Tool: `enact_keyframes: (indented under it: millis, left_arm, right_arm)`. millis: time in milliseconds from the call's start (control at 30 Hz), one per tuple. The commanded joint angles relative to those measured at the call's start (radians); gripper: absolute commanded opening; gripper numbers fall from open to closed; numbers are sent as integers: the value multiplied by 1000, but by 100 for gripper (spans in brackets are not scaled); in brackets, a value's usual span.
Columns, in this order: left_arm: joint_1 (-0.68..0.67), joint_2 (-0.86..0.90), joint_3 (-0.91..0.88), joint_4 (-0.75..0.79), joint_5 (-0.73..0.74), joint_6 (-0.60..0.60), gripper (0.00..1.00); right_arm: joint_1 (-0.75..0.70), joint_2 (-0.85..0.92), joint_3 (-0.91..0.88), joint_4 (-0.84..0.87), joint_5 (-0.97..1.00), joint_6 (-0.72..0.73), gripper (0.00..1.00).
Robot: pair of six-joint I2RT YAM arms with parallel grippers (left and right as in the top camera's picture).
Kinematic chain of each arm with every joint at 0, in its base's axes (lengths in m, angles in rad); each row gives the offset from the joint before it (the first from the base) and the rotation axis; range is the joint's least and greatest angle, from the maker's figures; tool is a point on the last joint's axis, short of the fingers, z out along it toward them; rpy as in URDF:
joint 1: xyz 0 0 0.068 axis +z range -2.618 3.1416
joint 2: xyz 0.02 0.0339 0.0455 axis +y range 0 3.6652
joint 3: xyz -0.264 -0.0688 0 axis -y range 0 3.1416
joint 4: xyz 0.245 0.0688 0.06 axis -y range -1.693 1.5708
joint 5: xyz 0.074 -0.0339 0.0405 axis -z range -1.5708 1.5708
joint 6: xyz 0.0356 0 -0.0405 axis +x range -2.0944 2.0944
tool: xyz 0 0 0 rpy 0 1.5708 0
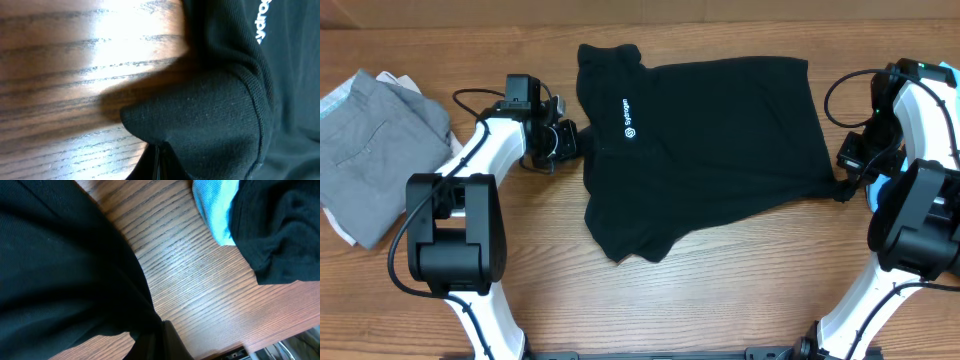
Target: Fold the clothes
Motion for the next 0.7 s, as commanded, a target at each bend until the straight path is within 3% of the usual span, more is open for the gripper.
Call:
enact_keyframes:
  millis: [0, 200, 367, 433, 467, 500, 667]
  left_arm:
    - [1, -104, 53, -54, -103, 44, 4]
    - [1, -252, 79, -70, -183, 67, 4]
    - [1, -265, 77, -81, -189, 66, 4]
    - [1, -241, 74, -89, -188, 65, 24]
    - [1, -232, 74, -91, -188, 65, 22]
    - [1, -218, 74, -95, -188, 65, 5]
    - [1, -175, 74, -99, -203, 58, 4]
  right_arm:
    - [-2, -22, 1, 3, 2, 5, 4]
    - [-2, -22, 1, 6, 2, 5, 4]
    - [-2, -22, 1, 6, 2, 5, 4]
    - [-2, -22, 1, 6, -2, 4, 4]
    - [-2, -22, 1, 6, -3, 5, 4]
    - [-2, -22, 1, 6, -5, 4, 4]
    - [-2, -22, 1, 6, -5, 4, 4]
